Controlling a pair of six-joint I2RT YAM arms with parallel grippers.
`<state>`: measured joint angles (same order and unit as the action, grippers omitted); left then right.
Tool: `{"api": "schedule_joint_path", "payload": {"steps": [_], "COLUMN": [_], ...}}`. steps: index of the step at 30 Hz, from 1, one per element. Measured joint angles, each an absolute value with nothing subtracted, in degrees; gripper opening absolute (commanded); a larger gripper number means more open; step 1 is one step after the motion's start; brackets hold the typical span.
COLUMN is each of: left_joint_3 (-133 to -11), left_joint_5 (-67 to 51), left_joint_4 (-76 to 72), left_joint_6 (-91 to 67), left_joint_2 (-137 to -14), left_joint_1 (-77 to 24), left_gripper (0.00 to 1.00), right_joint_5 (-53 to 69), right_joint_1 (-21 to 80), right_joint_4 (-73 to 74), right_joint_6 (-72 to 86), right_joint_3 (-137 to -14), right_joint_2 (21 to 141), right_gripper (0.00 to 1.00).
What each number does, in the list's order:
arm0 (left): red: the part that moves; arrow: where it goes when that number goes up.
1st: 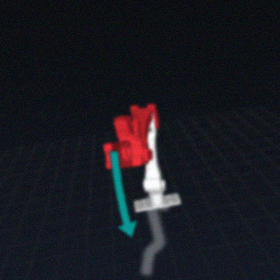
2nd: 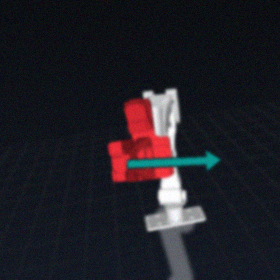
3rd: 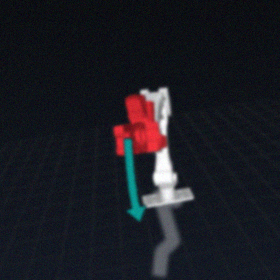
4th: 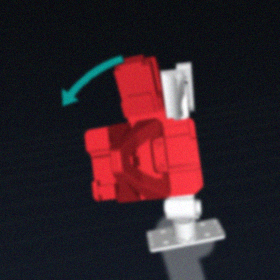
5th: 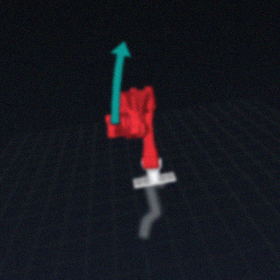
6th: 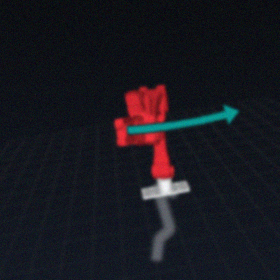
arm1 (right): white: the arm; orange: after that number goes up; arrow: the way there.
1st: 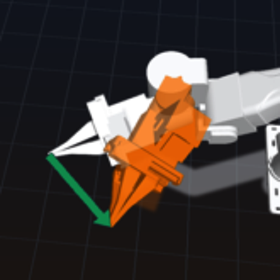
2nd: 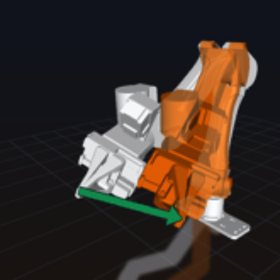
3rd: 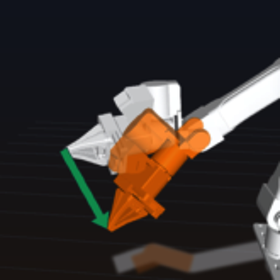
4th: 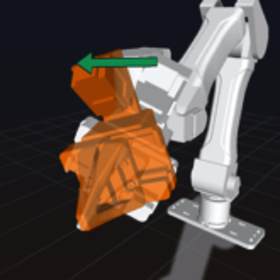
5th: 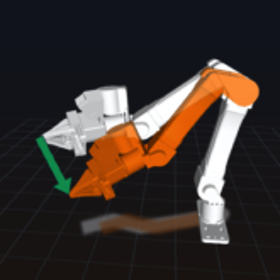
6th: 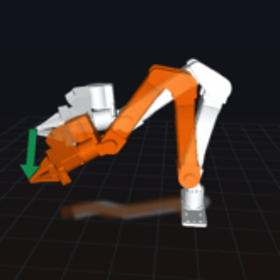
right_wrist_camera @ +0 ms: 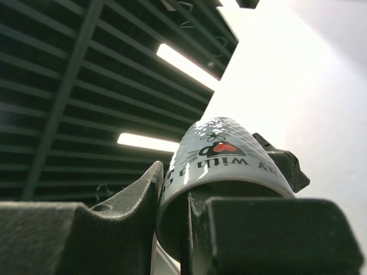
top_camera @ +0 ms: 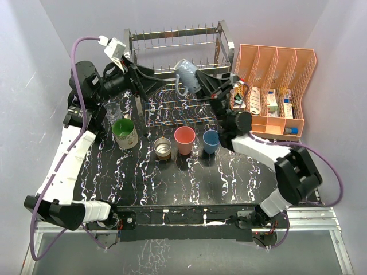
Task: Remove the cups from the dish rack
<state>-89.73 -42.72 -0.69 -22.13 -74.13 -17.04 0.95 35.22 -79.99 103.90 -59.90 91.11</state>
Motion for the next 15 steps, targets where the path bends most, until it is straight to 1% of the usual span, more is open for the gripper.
{"api": "schedule_joint_path", "payload": {"steps": [4, 7, 10, 11, 15], "left_joint_3": [-88.9, -87.4, -85.6, -85.0, -80.1], "left_joint_5": [-38.8, -36.0, -33.4, -32.6, -28.1], "left_joint_4": [9.1, 16.2, 23.1, 25.2, 31.1], "left_joint_6": [-11.9, -4.4, 2.2, 4.3, 11.4], "left_joint_2": [-71.7, -69.5, -67.7, -67.4, -65.8], "left_joint_1": [-16.7, -16.7, -16.7, -16.7, -16.7], "left_gripper": [0.91, 0.97, 0.97, 0.97, 0.97], "right_joint_5": [4.1, 7.6, 11.3, 11.9, 11.7], "right_joint_1": [30.4, 26.1, 21.9, 20.9, 19.9], "right_joint_4": [-72.6, -62.8, -46.4, -38.6, -7.5], "right_joint_6": [100.9, 97.3, 89.5, 85.3, 67.7], "right_joint_3": [-52.0, -48.6, -48.8, -50.2, -60.5], "right_joint_2": [81.5, 73.0, 64.1, 61.3, 56.5], "right_gripper": [0.08, 0.08, 0.08, 0.08, 0.08]}}
